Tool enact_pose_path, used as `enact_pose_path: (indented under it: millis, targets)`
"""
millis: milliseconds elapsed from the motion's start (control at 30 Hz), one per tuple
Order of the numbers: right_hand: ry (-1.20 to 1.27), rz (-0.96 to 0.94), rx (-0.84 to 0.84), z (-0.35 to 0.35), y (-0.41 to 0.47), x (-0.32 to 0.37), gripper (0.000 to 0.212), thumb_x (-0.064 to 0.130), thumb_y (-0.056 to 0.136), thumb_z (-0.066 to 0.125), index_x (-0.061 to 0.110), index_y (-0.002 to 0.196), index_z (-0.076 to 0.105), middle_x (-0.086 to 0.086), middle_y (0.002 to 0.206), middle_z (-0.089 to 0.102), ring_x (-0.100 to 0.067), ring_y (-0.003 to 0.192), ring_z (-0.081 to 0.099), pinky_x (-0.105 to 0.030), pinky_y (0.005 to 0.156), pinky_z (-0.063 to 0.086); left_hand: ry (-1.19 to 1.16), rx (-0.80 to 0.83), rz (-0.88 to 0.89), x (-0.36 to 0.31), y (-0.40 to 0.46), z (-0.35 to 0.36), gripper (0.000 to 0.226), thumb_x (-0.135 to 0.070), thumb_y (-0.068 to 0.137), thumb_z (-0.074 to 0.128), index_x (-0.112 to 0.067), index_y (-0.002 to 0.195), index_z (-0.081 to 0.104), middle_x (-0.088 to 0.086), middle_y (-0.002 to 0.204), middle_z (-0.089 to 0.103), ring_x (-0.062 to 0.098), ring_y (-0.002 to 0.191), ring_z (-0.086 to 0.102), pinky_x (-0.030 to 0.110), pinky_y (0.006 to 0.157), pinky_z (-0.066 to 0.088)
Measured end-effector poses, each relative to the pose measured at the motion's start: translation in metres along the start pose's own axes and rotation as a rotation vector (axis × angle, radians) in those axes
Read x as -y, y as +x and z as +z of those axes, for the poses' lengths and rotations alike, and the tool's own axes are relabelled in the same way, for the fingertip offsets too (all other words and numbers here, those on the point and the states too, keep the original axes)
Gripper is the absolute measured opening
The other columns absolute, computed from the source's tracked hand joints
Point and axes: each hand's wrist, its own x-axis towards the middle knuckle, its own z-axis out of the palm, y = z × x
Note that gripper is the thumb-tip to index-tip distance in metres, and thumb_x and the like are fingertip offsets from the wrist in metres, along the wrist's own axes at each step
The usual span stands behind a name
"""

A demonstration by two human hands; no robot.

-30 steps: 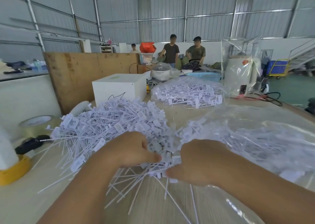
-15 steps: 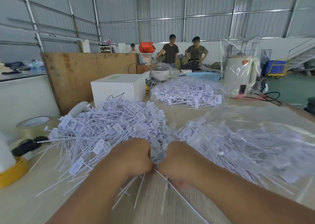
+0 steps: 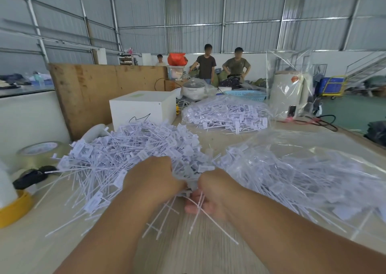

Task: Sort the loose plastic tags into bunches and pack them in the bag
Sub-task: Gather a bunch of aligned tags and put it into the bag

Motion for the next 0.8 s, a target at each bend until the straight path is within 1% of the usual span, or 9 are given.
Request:
enact_pose_path:
  millis: [67,133,233,300,400,533,667,733,800]
  targets:
    - [0.046,-0.035,-0.026,0.005,0.005,-0.001,0.024,-0.002,0.095,0.042,0.001,0.115,0.055,-0.023,0.106,0.066,-0.032,0.077,0.07,-0.043,0.061,0.059,-0.013,0.133,-0.028,0.001,0.0,0.001,0.052,-0.064,0.068,0.069,-0.026,0.097,0.046,-0.009,0.092,0.055,0.013,0.085,0.055,0.029,0.066,0.042]
    - [0.04,-0.074,-0.063,0.009,0.011,-0.004,0.03,0.002,0.094,0.045,-0.001,0.124,0.05,-0.025,0.119,0.061,-0.036,0.094,0.067,-0.047,0.078,0.059,-0.022,0.181,-0.028,0.0,0.0,0.004,0.057,-0.063,0.069,0.07,-0.026,0.104,0.043,-0.007,0.092,0.054,0.016,0.086,0.056,0.03,0.065,0.04]
    - [0.053,-0.094,-0.105,0.012,0.016,-0.008,0.034,0.006,0.093,0.047,-0.003,0.125,0.049,-0.026,0.124,0.057,-0.034,0.097,0.063,-0.049,0.089,0.055,-0.104,0.197,-0.022,-0.002,0.0,0.007,0.049,-0.046,0.076,0.071,-0.023,0.11,0.044,-0.005,0.094,0.055,0.012,0.081,0.055,0.028,0.057,0.036]
    - [0.1,-0.106,-0.116,0.017,0.019,-0.009,0.038,0.005,0.091,0.051,-0.004,0.128,0.048,-0.026,0.123,0.059,-0.034,0.101,0.063,-0.051,0.092,0.054,-0.193,0.204,-0.018,-0.004,0.002,0.008,0.042,-0.035,0.079,0.068,-0.022,0.112,0.046,-0.005,0.096,0.055,0.013,0.079,0.057,0.028,0.059,0.042]
    - [0.132,-0.126,-0.178,0.026,0.024,-0.009,0.065,0.002,0.082,0.064,-0.002,0.141,0.035,-0.025,0.12,0.06,-0.037,0.104,0.064,-0.052,0.091,0.053,-0.427,0.185,-0.015,-0.008,0.003,0.009,0.027,-0.022,0.083,0.062,-0.025,0.107,0.05,-0.001,0.097,0.06,0.017,0.075,0.062,0.034,0.064,0.054]
    - [0.122,-0.151,-0.181,0.022,0.022,-0.01,0.093,0.008,0.071,0.077,0.009,0.144,0.018,-0.024,0.116,0.058,-0.042,0.091,0.067,-0.057,0.08,0.056,-0.686,0.27,-0.004,-0.011,0.001,0.009,0.039,-0.005,0.078,0.059,-0.03,0.107,0.053,0.004,0.095,0.068,0.017,0.064,0.066,0.029,0.054,0.055]
    - [0.123,-0.156,-0.188,0.024,0.027,-0.009,0.107,0.004,0.06,0.081,0.011,0.146,0.018,-0.024,0.12,0.057,-0.041,0.096,0.066,-0.056,0.08,0.056,-0.447,0.106,0.068,-0.005,0.003,0.003,0.062,-0.024,0.071,0.075,-0.029,0.128,0.052,-0.01,0.113,0.057,0.007,0.095,0.058,0.023,0.073,0.044]
    - [0.106,-0.156,-0.223,0.023,0.03,-0.01,0.095,-0.002,0.065,0.072,0.01,0.145,0.022,-0.021,0.112,0.06,-0.039,0.094,0.066,-0.054,0.078,0.058,-0.245,0.034,0.033,-0.005,0.003,0.003,0.078,-0.041,0.068,0.076,-0.028,0.137,0.042,-0.002,0.131,0.041,0.019,0.121,0.04,0.031,0.086,0.038]
    - [0.033,-0.169,-0.255,0.02,0.033,-0.014,0.089,-0.001,0.07,0.073,0.01,0.144,0.024,-0.013,0.096,0.059,-0.03,0.087,0.066,-0.047,0.074,0.06,-0.136,0.116,-0.051,-0.004,0.002,0.007,0.092,-0.057,0.065,0.074,-0.025,0.142,0.034,0.004,0.14,0.035,0.029,0.131,0.03,0.04,0.096,0.039]
